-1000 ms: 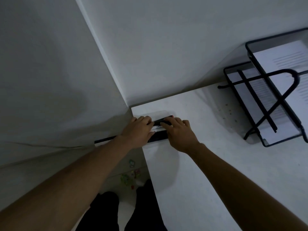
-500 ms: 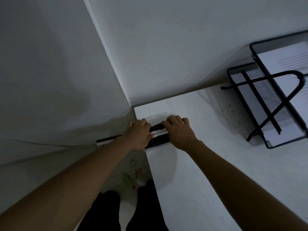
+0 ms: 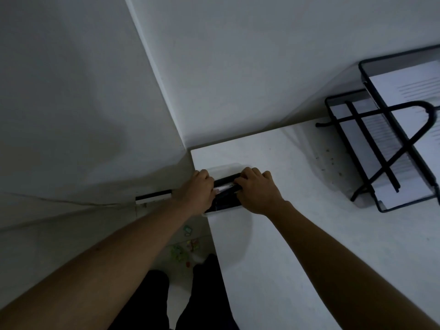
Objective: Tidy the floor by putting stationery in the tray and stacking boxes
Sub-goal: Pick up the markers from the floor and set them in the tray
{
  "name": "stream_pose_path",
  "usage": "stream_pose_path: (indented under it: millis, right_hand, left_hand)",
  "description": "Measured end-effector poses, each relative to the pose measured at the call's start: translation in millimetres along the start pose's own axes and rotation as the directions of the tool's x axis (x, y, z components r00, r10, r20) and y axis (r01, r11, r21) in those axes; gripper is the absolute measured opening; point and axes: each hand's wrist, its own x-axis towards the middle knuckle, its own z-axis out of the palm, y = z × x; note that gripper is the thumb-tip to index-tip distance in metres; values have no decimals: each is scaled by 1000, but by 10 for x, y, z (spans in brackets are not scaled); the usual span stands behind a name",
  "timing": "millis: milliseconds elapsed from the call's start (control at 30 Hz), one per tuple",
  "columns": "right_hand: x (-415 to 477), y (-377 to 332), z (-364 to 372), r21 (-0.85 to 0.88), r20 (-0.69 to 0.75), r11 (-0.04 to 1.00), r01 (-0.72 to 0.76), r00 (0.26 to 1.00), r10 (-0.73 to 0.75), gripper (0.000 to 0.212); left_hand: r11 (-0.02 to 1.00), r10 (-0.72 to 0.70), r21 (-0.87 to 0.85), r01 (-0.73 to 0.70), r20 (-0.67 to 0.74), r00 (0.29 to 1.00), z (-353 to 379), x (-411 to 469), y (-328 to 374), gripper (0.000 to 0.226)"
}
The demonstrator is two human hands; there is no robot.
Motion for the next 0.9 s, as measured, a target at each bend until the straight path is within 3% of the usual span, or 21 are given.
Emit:
stream_pose_path:
  millis: [267,600,900]
  right_hand:
    - [-34,104,-41,50,23,998,46,999,-47,34]
    - [-27,150,-77,44,24,995,87,996,-88,34]
    - [-43,28,-67,10,-89,998,60,994,-59,53]
  left_hand:
    - [1000,-2,-13,2,22,1000,14,-37,-22,38]
    - [983,-18,185,-5,119,993,93,-99,-18,51]
    - [999,45,-6,-45,16,999,73,-216,-39,39]
